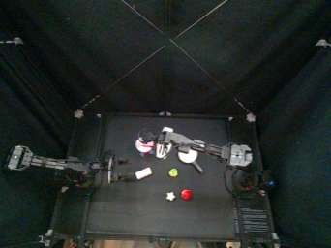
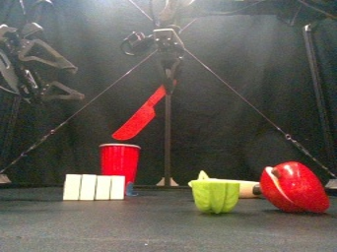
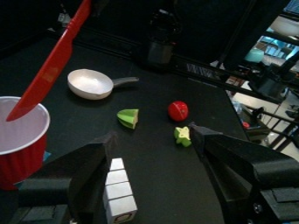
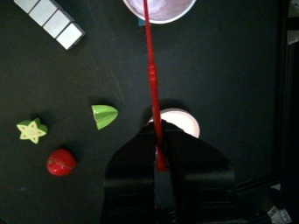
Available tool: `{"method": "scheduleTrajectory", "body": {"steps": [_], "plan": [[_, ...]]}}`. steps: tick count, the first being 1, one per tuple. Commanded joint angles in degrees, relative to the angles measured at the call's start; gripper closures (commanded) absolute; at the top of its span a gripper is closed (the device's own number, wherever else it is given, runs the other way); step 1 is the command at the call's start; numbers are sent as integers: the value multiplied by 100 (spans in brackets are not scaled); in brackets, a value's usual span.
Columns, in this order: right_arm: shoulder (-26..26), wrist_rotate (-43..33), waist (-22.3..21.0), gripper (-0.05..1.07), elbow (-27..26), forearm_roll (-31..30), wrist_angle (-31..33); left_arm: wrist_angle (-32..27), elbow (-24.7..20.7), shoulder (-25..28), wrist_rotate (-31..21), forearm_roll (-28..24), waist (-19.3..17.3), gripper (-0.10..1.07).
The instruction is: Put knife in cup
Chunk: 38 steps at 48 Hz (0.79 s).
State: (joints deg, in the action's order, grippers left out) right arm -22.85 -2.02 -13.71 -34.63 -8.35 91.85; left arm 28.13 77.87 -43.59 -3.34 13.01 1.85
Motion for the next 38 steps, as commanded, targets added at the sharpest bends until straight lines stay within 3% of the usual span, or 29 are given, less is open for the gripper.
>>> {"method": "scheduleTrajectory", "body": {"steps": [1,27,38], "plan": [[105,9,-88,67,-176,9,0,35,-62,9,9,-9,9,-1],[-466,18,-237,67,-905,167,62,35,-18,9,9,0,-26,-1],[-536,18,-299,66,-932,255,88,35,-9,9,9,0,-26,-1]]}}
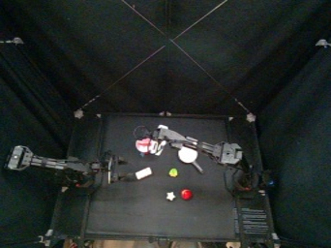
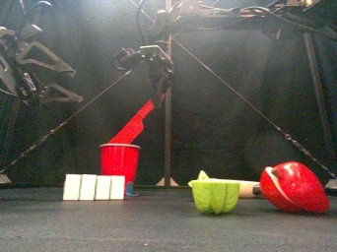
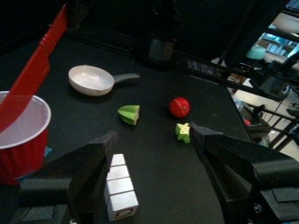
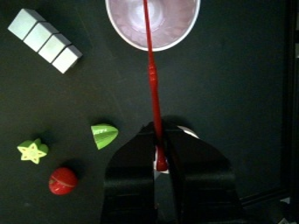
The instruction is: Put knife in cup
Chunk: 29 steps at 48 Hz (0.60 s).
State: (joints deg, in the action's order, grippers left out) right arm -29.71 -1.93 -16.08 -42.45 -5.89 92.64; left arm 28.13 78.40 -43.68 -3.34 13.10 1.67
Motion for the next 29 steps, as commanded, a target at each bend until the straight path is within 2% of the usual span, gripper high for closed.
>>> {"method": "scheduleTrajectory", "body": {"steps": [1,21,29], "plan": [[132,9,-62,67,-149,18,9,35,-62,18,9,-18,-9,-1],[-18,9,-97,65,-167,0,9,35,-35,18,9,-9,-18,-1],[-35,0,-97,60,-193,-9,9,35,-35,18,9,-9,-18,-1]]}}
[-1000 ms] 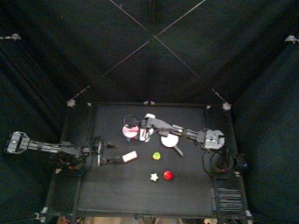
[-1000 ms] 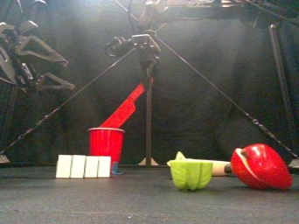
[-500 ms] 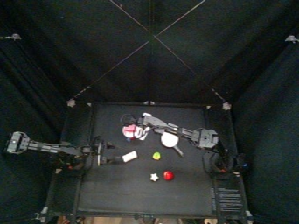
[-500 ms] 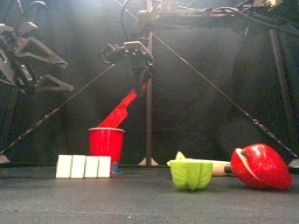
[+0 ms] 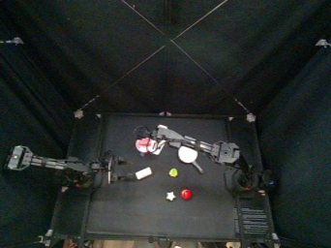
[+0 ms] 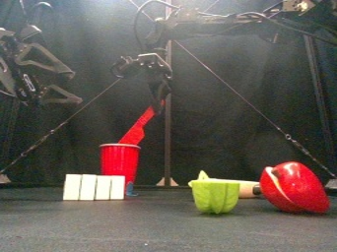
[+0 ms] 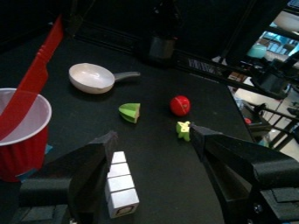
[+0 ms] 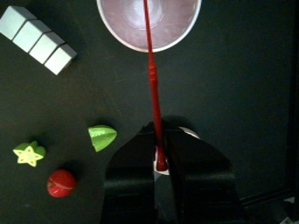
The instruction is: Put knife in cup
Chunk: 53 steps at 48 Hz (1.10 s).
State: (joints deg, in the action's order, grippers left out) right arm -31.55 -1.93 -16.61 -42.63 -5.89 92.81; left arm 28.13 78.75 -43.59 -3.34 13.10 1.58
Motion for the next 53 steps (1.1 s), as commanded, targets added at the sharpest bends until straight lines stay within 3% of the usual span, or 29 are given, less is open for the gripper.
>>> {"method": "scheduleTrajectory", "body": {"steps": [1,14,29,53], "plan": [[149,0,-44,59,-176,-9,-9,35,-70,9,9,-9,-9,-1],[53,0,-53,48,-316,-70,-18,35,-70,9,9,-9,-9,-1],[-105,-70,-26,20,-712,-97,-9,35,-62,9,9,-9,-9,-1],[-35,-105,26,19,-686,-97,211,35,-53,9,0,-9,-9,-1]]}}
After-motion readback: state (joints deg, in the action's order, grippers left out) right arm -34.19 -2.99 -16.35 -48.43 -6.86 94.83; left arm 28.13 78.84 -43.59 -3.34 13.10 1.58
